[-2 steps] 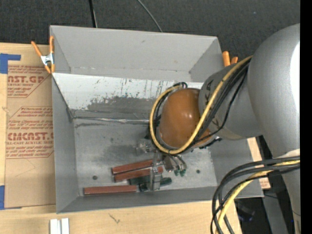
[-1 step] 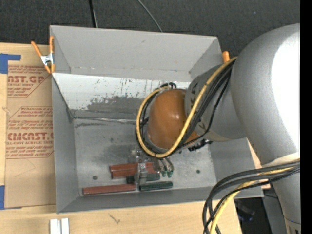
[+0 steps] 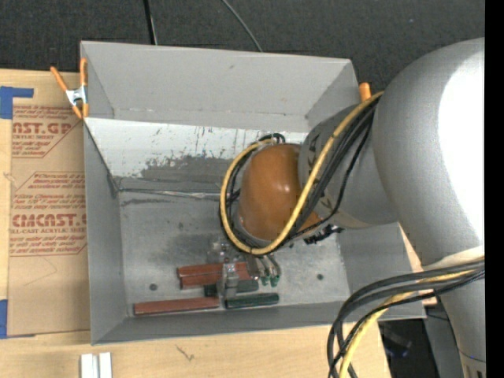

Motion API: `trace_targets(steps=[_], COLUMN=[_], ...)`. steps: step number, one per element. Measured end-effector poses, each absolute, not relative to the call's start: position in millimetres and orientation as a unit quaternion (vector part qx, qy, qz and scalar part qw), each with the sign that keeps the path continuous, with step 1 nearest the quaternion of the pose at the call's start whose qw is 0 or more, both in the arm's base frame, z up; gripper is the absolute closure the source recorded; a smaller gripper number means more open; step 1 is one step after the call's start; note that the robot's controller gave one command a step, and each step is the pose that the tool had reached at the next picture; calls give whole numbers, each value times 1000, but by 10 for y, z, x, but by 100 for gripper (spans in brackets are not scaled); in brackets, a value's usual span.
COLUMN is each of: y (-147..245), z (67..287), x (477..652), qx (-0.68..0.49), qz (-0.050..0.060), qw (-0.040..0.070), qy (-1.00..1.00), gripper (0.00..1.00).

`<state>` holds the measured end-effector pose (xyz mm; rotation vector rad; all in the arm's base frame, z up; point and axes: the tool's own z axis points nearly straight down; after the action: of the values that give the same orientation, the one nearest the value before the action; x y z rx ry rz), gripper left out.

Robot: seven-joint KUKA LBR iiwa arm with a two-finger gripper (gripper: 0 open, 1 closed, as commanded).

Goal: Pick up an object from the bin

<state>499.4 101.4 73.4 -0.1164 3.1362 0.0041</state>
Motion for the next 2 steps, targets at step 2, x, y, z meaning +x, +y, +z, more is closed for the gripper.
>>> trace_targets(steps=[2], y=[1126], z=[1777], x=[4860], qx=[-50], qz=[0], qw=[0], qy=[999], gripper=[100])
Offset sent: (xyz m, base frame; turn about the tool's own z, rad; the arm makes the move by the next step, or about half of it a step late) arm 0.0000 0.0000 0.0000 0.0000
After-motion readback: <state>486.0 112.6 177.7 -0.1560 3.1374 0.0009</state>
